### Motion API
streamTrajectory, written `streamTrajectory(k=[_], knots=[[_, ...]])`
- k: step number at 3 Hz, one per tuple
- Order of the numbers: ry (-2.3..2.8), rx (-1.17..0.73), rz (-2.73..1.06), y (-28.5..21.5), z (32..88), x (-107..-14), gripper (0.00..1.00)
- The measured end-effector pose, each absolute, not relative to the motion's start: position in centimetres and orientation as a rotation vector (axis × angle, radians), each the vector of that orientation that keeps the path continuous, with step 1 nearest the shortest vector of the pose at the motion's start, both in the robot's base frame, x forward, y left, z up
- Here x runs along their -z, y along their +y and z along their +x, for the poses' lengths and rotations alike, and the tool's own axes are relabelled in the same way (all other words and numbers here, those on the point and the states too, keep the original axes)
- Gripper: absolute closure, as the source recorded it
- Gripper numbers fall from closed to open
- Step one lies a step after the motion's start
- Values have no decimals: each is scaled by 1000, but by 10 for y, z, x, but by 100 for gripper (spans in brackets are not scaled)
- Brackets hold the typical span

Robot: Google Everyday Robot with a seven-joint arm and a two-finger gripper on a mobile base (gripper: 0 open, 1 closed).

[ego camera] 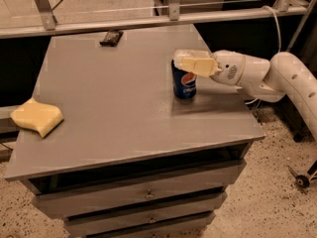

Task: Place pepsi can upright

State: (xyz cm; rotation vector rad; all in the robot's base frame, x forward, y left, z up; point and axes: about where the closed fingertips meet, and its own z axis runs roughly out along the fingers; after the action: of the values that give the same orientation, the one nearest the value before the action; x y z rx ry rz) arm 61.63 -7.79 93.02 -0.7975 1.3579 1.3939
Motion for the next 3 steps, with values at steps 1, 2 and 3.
streamTrajectory(k=[1, 2, 3], knots=[[1362, -1401, -785, -87, 610, -920, 28], [1375, -1402, -780, -93, 604, -913, 5], [1431, -1325, -825, -117, 593, -913, 0]])
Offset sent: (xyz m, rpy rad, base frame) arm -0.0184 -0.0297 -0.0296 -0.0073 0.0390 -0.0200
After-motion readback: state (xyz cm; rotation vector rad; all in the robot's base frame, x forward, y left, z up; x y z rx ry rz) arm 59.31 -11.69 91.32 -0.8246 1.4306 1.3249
